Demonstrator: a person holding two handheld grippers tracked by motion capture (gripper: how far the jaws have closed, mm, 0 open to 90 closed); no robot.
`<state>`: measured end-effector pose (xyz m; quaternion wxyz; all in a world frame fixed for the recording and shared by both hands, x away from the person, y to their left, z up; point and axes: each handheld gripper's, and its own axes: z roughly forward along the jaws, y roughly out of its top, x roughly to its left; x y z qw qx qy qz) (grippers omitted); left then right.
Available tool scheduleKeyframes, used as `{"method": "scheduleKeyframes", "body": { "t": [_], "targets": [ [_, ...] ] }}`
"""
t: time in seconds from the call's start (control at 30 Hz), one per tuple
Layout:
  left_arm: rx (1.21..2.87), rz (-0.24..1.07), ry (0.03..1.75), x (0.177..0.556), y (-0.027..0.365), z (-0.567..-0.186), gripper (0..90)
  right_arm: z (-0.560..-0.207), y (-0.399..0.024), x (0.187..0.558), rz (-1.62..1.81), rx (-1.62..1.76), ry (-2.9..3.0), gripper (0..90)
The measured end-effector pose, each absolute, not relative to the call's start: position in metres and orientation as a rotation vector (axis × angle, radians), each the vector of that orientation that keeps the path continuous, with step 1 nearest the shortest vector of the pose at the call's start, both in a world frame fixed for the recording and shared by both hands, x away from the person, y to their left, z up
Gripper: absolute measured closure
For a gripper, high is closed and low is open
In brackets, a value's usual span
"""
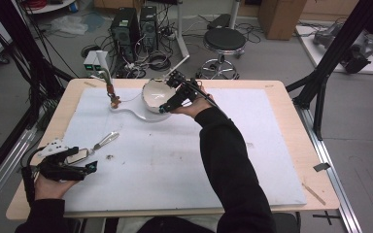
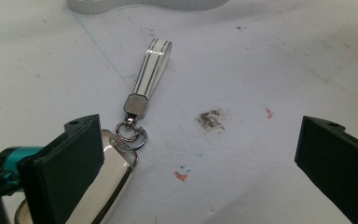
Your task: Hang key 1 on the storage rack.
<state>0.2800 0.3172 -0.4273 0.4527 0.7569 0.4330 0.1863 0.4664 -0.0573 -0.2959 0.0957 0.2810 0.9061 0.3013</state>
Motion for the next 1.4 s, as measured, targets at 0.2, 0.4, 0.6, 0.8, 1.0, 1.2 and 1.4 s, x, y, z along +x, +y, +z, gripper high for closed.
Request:
{"method": "scheduleKeyframes", "body": {
  "t": [0.2, 0.4, 0.6, 0.8, 1.0, 1.2, 1.4],
  "targets": [
    [1.865, 0.460, 1.072, 0.280, 0.318, -0.427, 1.7, -0.306, -0.075, 0.462, 0.896, 0.875, 2.673, 0.6],
    [1.869, 0.462, 1.069, 0.280, 0.317, -0.427, 1.7, -0.316, -0.093, 0.456, 0.907, 0.914, 2.652, 0.6],
    [1.866, 0.463, 1.073, 0.280, 0.318, -0.427, 1.7, -0.325, -0.114, 0.452, 0.895, 0.954, 2.632, 0.6],
    [1.875, 0.465, 1.074, 0.280, 0.317, -0.427, 1.7, -0.336, -0.139, 0.447, 0.897, 1.014, 2.610, 0.6],
    [1.873, 0.466, 1.077, 0.280, 0.317, -0.427, 1.7, -0.347, -0.161, 0.441, 0.903, 1.063, 2.590, 0.6],
    [1.874, 0.466, 1.073, 0.280, 0.317, -0.427, 1.7, -0.355, -0.174, 0.432, 0.850, 1.081, 2.580, 0.6],
    [1.873, 0.467, 1.073, 0.279, 0.317, -0.427, 1.7, -0.361, -0.189, 0.420, 0.838, 1.102, 2.562, 0.6]
  ]
}}
